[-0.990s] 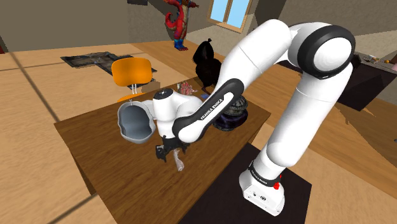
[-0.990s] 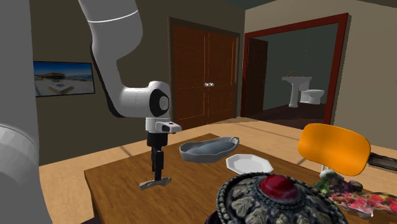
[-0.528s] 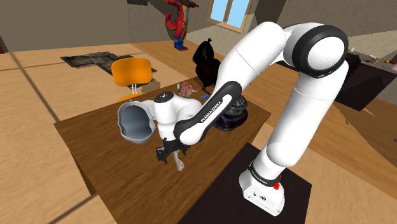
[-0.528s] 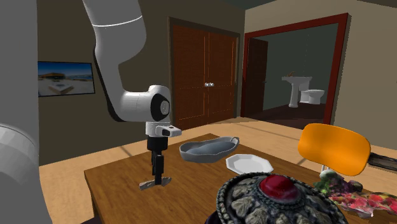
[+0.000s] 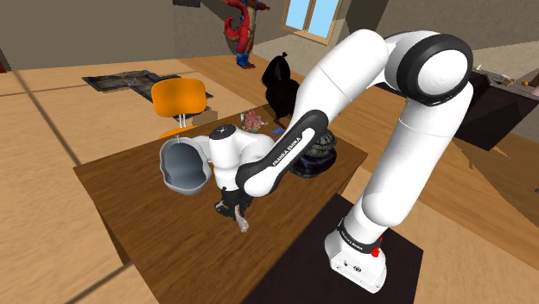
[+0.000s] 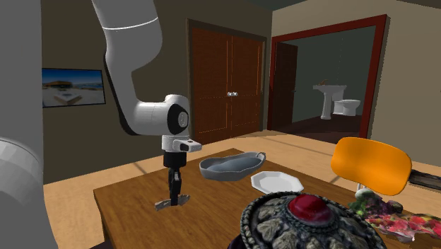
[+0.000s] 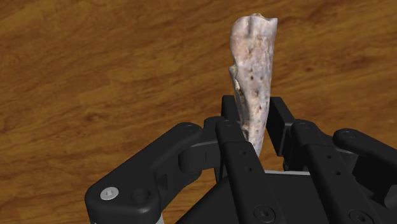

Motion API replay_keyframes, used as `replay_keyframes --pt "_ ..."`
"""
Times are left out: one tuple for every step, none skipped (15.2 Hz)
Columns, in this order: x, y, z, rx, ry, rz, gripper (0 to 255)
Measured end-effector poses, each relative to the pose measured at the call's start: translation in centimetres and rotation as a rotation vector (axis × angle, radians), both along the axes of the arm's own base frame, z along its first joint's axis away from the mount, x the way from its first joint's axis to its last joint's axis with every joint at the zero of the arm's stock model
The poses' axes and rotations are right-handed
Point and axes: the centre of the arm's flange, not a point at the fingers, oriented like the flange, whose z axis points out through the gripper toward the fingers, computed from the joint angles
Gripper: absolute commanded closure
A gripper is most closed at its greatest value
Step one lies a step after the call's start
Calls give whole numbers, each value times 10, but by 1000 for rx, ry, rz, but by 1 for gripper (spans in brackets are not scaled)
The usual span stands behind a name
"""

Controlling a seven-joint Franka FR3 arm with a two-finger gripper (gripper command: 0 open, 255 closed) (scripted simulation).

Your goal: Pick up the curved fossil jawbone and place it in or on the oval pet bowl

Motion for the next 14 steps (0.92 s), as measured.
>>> replay_keyframes --pt "0 0 0 0 0 0 255" --pt "0 0 0 0 0 0 255" --pt "0 0 0 0 0 0 255" --pt "0 0 0 0 0 0 255" --pt "0 0 2 0 0 0 255" --pt "0 0 6 0 0 0 255" --pt "-1 0 11 0 1 0 255" --pt "0 0 15 0 0 0 255" --pt "1 1 21 0 0 0 255" --pt "1 0 25 0 1 0 255" --pt "1 0 31 -1 1 -1 255" --pt "0 0 36 0 1 -1 255" --pt "0 -1 41 -1 0 -1 255" --pt "-1 -1 47 -1 0 0 255"
